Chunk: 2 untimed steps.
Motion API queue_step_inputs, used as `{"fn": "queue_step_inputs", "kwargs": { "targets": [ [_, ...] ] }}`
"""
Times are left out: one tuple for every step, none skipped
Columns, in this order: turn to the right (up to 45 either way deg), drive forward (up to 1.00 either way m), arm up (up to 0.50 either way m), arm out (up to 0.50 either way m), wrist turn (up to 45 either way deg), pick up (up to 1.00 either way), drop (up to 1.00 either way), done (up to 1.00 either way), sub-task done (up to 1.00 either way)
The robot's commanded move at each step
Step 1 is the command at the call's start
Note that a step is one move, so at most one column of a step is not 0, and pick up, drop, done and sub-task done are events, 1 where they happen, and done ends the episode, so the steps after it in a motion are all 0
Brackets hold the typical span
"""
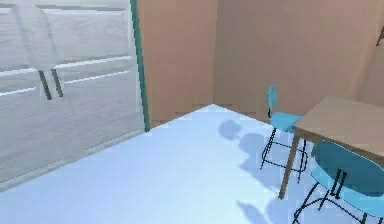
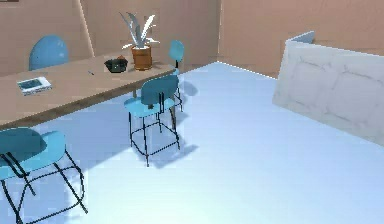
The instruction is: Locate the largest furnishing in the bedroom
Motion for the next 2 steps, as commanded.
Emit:
{"fn": "queue_step_inputs", "kwargs": {
  "targets": [
    [3.0, 0.0, 0.0, 0.0, 0.0, 0.0, 0.0, 0.0, 0.0],
    [0.0, 0.9, 0.0, 0.0, 0.0, 0.0, 0.0, 0.0, 0.0]
  ]
}}
